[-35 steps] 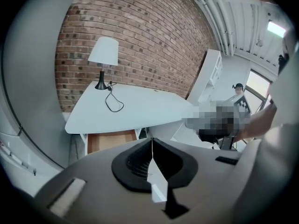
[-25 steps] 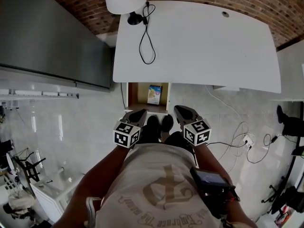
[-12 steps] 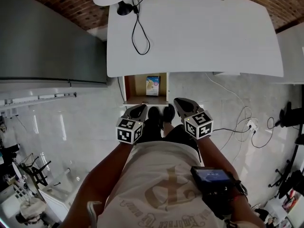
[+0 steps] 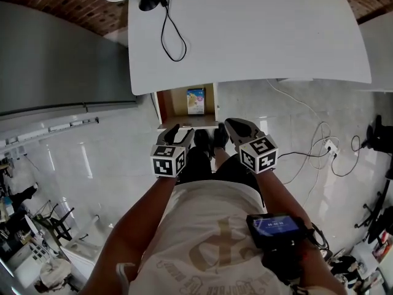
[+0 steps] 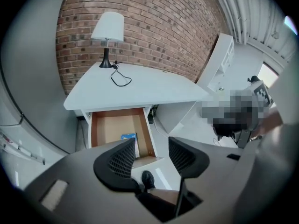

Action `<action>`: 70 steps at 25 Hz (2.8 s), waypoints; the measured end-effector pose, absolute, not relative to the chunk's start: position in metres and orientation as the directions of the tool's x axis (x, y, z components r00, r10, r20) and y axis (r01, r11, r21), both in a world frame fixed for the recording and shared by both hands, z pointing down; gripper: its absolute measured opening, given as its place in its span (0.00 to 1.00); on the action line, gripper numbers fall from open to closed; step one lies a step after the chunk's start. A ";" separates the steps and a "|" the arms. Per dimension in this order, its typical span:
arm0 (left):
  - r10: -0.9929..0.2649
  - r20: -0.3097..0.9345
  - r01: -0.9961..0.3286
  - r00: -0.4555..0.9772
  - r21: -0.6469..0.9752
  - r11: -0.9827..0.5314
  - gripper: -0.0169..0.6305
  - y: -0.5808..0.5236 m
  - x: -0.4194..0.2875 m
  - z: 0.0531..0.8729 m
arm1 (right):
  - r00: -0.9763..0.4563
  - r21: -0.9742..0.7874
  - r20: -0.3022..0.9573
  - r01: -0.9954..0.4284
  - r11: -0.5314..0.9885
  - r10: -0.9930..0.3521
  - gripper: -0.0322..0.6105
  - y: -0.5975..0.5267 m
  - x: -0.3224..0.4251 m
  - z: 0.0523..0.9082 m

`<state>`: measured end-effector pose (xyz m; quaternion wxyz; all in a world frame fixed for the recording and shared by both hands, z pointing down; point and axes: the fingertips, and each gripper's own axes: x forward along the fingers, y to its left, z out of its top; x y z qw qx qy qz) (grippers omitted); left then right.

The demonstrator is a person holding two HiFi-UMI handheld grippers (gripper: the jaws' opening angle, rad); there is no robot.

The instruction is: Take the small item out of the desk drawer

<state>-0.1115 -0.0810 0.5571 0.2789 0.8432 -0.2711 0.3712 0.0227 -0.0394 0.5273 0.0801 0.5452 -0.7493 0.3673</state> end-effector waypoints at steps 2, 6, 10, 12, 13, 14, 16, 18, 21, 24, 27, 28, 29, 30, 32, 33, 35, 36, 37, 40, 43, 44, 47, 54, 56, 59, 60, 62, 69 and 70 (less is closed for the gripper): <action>-0.261 0.790 -0.680 0.554 0.249 -0.690 0.44 -0.085 -0.111 0.564 | -0.391 -0.465 0.524 -0.876 0.130 -0.757 0.06 -0.041 0.024 0.534; -0.260 0.822 -0.704 0.507 0.221 -0.675 0.58 -0.092 -0.114 0.581 | -0.390 -0.474 0.529 -0.872 0.119 -0.754 0.06 -0.045 0.024 0.545; -0.238 0.847 -0.717 0.476 0.217 -0.662 0.61 -0.088 -0.116 0.597 | -0.386 -0.483 0.531 -0.869 0.105 -0.754 0.06 -0.043 0.027 0.549; -0.229 0.854 -0.724 0.467 0.221 -0.653 0.61 -0.089 -0.115 0.605 | -0.385 -0.486 0.538 -0.869 0.098 -0.750 0.06 -0.043 0.029 0.555; -0.224 0.857 -0.727 0.465 0.224 -0.649 0.61 -0.090 -0.113 0.609 | -0.385 -0.486 0.542 -0.869 0.095 -0.747 0.06 -0.044 0.031 0.558; -0.220 0.859 -0.729 0.463 0.227 -0.646 0.61 -0.091 -0.112 0.613 | -0.385 -0.486 0.545 -0.869 0.093 -0.745 0.06 -0.045 0.032 0.561; -0.214 0.864 -0.734 0.456 0.229 -0.640 0.61 -0.093 -0.110 0.621 | -0.383 -0.486 0.549 -0.869 0.089 -0.743 0.06 -0.046 0.034 0.565; -0.210 0.872 -0.739 0.442 0.221 -0.637 0.61 -0.094 -0.108 0.628 | -0.380 -0.488 0.555 -0.869 0.081 -0.740 0.06 -0.046 0.037 0.570; -0.197 0.881 -0.739 0.431 0.219 -0.637 0.61 -0.094 -0.105 0.641 | -0.374 -0.491 0.567 -0.869 0.064 -0.734 0.06 -0.046 0.041 0.580; -0.189 0.887 -0.739 0.422 0.216 -0.638 0.61 -0.099 -0.105 0.651 | -0.374 -0.495 0.572 -0.867 0.057 -0.730 0.06 -0.049 0.041 0.591; -0.176 0.889 -0.746 0.423 0.232 -0.624 0.61 -0.100 -0.104 0.661 | -0.376 -0.492 0.579 -0.869 0.058 -0.723 0.06 -0.051 0.044 0.599; -0.173 0.890 -0.749 0.421 0.234 -0.620 0.61 -0.099 -0.104 0.664 | -0.378 -0.492 0.580 -0.869 0.059 -0.722 0.06 -0.052 0.045 0.601; -0.171 0.892 -0.751 0.419 0.235 -0.617 0.61 -0.099 -0.104 0.667 | -0.379 -0.493 0.581 -0.868 0.060 -0.721 0.06 -0.052 0.046 0.603; -0.168 0.893 -0.752 0.417 0.235 -0.616 0.61 -0.098 -0.104 0.670 | -0.380 -0.493 0.582 -0.868 0.059 -0.719 0.06 -0.051 0.047 0.604; -0.164 0.895 -0.754 0.414 0.236 -0.614 0.61 -0.098 -0.103 0.675 | -0.380 -0.495 0.585 -0.867 0.056 -0.717 0.06 -0.051 0.049 0.607; -0.165 0.895 -0.755 0.414 0.236 -0.612 0.61 -0.099 -0.102 0.676 | -0.381 -0.495 0.587 -0.867 0.055 -0.715 0.06 -0.051 0.049 0.609; -0.170 0.893 -0.757 0.416 0.237 -0.609 0.61 -0.102 -0.100 0.679 | -0.386 -0.496 0.590 -0.866 0.059 -0.709 0.06 -0.052 0.048 0.613; -0.171 0.893 -0.756 0.417 0.237 -0.610 0.61 -0.104 -0.097 0.681 | -0.390 -0.497 0.592 -0.866 0.061 -0.705 0.06 -0.053 0.048 0.615; -0.169 0.893 -0.753 0.418 0.237 -0.613 0.61 -0.106 -0.095 0.684 | -0.393 -0.498 0.593 -0.865 0.064 -0.703 0.06 -0.054 0.047 0.617; -0.152 0.896 -0.743 0.417 0.239 -0.625 0.61 -0.110 -0.089 0.694 | -0.397 -0.502 0.595 -0.863 0.063 -0.699 0.06 -0.058 0.045 0.625; -0.145 0.898 -0.725 0.415 0.230 -0.649 0.61 -0.113 -0.082 0.699 | -0.395 -0.509 0.593 -0.859 0.054 -0.702 0.06 -0.059 0.047 0.628; -0.144 0.898 -0.721 0.415 0.228 -0.655 0.61 -0.115 -0.079 0.700 | -0.395 -0.510 0.592 -0.858 0.052 -0.703 0.06 -0.058 0.048 0.629; -0.140 0.897 -0.717 0.419 0.232 -0.658 0.61 -0.120 -0.076 0.704 | -0.393 -0.512 0.592 -0.858 0.048 -0.703 0.06 -0.061 0.049 0.630; -0.114 0.908 -0.716 0.402 0.234 -0.658 0.61 -0.128 -0.071 0.741 | -0.383 -0.527 0.597 -0.850 0.015 -0.705 0.06 -0.061 0.054 0.659; -0.094 0.912 -0.712 0.399 0.243 -0.659 0.61 -0.129 -0.063 0.759 | -0.381 -0.529 0.600 -0.849 0.009 -0.704 0.06 -0.060 0.059 0.673; -0.071 0.919 -0.724 0.388 0.256 -0.641 0.61 -0.129 -0.061 0.772 | -0.381 -0.533 0.603 -0.846 0.001 -0.700 0.06 -0.055 0.058 0.681; -0.071 0.922 -0.729 0.380 0.251 -0.637 0.61 -0.129 -0.061 0.775 | -0.381 -0.534 0.604 -0.845 -0.001 -0.700 0.06 -0.053 0.057 0.682; -0.077 0.928 -0.736 0.365 0.237 -0.634 0.61 -0.129 -0.061 0.782 | -0.379 -0.535 0.606 -0.845 -0.005 -0.699 0.06 -0.050 0.057 0.685; -0.097 0.935 -0.753 0.341 0.210 -0.623 0.61 -0.136 -0.059 0.796 | -0.367 -0.536 0.611 -0.844 -0.026 -0.701 0.06 -0.039 0.059 0.694; -0.101 0.935 -0.755 0.341 0.208 -0.622 0.61 -0.138 -0.058 0.797 | -0.365 -0.536 0.612 -0.843 -0.029 -0.702 0.06 -0.038 0.060 0.694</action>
